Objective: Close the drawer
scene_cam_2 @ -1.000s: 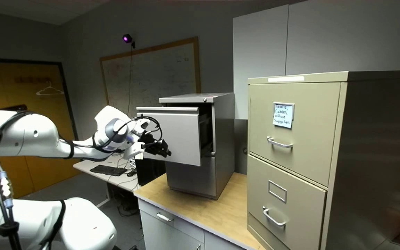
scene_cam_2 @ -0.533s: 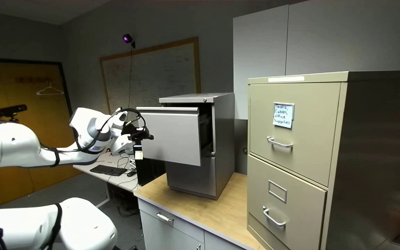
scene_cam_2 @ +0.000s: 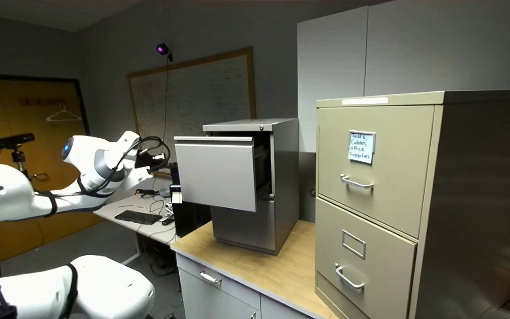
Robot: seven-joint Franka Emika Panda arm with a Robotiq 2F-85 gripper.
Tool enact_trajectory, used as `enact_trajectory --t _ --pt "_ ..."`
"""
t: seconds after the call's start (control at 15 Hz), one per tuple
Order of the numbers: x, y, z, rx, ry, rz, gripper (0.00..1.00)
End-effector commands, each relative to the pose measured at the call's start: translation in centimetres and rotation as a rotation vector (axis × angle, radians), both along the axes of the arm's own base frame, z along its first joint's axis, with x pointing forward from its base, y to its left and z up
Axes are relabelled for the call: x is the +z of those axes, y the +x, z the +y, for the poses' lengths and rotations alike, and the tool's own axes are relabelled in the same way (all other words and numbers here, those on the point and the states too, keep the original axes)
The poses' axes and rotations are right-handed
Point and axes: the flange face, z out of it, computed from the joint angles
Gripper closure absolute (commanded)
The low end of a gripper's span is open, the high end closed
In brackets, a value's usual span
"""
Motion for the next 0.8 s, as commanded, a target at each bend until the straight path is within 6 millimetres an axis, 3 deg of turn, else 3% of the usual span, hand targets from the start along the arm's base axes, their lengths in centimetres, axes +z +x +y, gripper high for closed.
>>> enact_trajectory --t 0.0,0.4,0.73 --pt "0.8 -0.3 -0.4 0.103 0.028 0.045 1.0" --pt "2.9 -0.9 -1.3 0.216 0.04 0.045 1.0" --pt "4.4 -0.8 -0.9 0.296 0.013 0.031 1.0"
